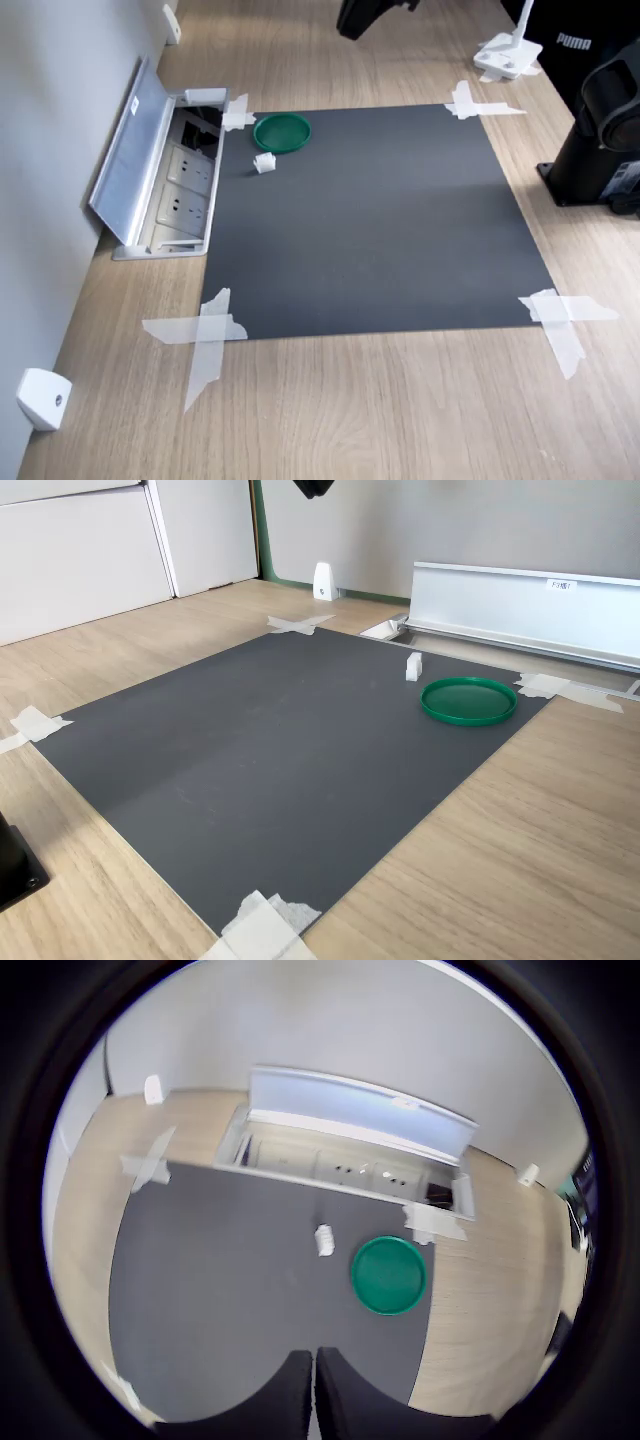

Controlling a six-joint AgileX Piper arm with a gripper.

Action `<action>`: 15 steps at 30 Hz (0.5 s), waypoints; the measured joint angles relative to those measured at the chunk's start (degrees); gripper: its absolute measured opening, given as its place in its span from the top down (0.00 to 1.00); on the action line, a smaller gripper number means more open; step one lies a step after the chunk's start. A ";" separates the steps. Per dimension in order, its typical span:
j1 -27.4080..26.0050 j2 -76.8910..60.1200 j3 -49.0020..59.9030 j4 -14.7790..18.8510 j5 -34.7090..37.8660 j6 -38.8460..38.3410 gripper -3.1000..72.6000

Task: Grasp a white terminal and put it on the green lid.

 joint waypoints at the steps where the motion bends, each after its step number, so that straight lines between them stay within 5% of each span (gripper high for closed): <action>1: 0.00 1.12 -0.93 0.77 0.92 -1.70 0.93; 6: 0.00 6.78 -5.33 3.59 2.71 -6.54 0.73; 15: 0.00 14.64 -14.94 3.32 5.29 -7.77 0.10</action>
